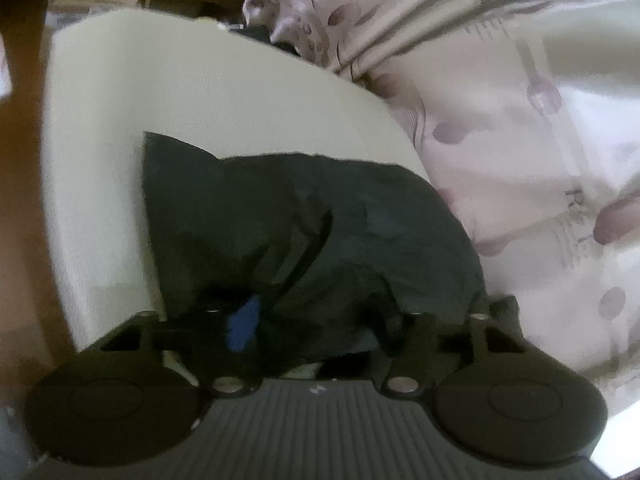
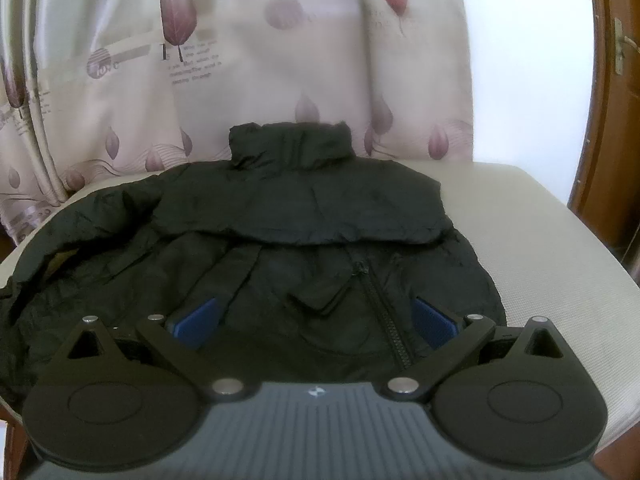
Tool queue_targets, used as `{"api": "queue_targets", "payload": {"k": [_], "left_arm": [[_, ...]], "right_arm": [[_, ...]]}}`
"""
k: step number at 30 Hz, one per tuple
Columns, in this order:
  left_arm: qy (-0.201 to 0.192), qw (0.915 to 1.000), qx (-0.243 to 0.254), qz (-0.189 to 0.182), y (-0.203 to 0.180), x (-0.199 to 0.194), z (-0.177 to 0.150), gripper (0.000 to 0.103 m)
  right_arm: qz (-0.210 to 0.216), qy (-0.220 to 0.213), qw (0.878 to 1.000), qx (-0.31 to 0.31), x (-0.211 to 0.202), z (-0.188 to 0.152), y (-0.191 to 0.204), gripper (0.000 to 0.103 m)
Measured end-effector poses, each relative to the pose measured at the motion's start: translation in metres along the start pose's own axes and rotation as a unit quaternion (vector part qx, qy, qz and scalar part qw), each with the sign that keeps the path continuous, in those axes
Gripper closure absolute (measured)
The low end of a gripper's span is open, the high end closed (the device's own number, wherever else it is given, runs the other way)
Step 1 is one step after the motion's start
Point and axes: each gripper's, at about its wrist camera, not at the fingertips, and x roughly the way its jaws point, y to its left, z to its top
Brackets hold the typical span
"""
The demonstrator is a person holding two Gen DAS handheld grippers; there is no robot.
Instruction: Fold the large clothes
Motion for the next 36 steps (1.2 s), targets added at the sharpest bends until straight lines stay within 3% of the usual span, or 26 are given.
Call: {"api": "queue_targets", "payload": {"k": [1, 3, 9, 16, 19, 22, 23, 24, 25, 26, 27, 29, 32, 36], "left_arm": [[-0.007, 0.9999, 0.006, 0.006, 0.002, 0.004, 0.006, 0.059], [-0.018, 0.9996, 0.015, 0.016, 0.004, 0.014, 0.018, 0.079], [-0.074, 0.9925, 0.061, 0.075, 0.006, 0.042, 0.061, 0.1], [-0.164, 0.9667, 0.115, 0.159, 0.001, 0.048, 0.106, 0.102], [-0.176, 0.9647, 0.119, 0.156, -0.004, 0.038, 0.118, 0.102], [-0.181, 0.9676, 0.13, 0.119, -0.016, 0.02, 0.115, 0.101], [-0.183, 0.9671, 0.14, 0.108, -0.023, 0.013, 0.109, 0.092], [-0.182, 0.9676, 0.147, 0.096, -0.03, 0.008, 0.1, 0.068], [-0.175, 0.9695, 0.151, 0.081, -0.039, 0.005, 0.093, 0.053], [-0.168, 0.971, 0.154, 0.07, -0.048, 0.003, 0.083, 0.027], [-0.168, 0.9707, 0.161, 0.061, -0.054, 0.0, 0.07, 0.015], [-0.17, 0.9652, 0.194, 0.039, -0.071, -0.002, 0.044, 0.013], [-0.134, 0.9585, 0.251, 0.009, -0.1, 0.008, 0.01, 0.012], [-0.101, 0.9498, 0.296, -0.001, -0.125, 0.025, -0.02, 0.009]], "right_arm": [[0.0, 0.0, 1.0, 0.0, 0.0, 0.0, 0.0, 0.0], [-0.001, 0.001, 1.0, 0.001, 0.001, 0.0, 0.0, 0.0], [-0.003, 0.001, 1.0, -0.005, 0.001, 0.001, 0.003, 0.0], [-0.003, 0.003, 1.0, -0.003, 0.005, 0.002, 0.002, 0.0], [-0.004, 0.001, 1.0, -0.009, 0.006, 0.006, 0.001, 0.0], [-0.005, -0.018, 0.999, -0.038, 0.008, 0.02, 0.006, 0.0], [-0.004, -0.028, 0.998, -0.054, 0.01, 0.029, 0.011, 0.0], [-0.002, -0.034, 0.997, -0.066, 0.013, 0.035, 0.016, 0.0], [0.002, -0.04, 0.996, -0.08, 0.016, 0.042, 0.022, 0.0], [0.009, -0.047, 0.994, -0.102, 0.022, 0.049, 0.032, 0.0], [0.012, -0.052, 0.991, -0.121, 0.027, 0.053, 0.042, 0.0], [0.015, -0.058, 0.984, -0.17, 0.045, 0.059, 0.066, 0.0], [0.029, -0.036, 0.976, -0.214, 0.078, 0.059, 0.097, 0.0], [0.035, -0.023, 0.968, -0.248, 0.117, 0.058, 0.132, 0.0]]}}
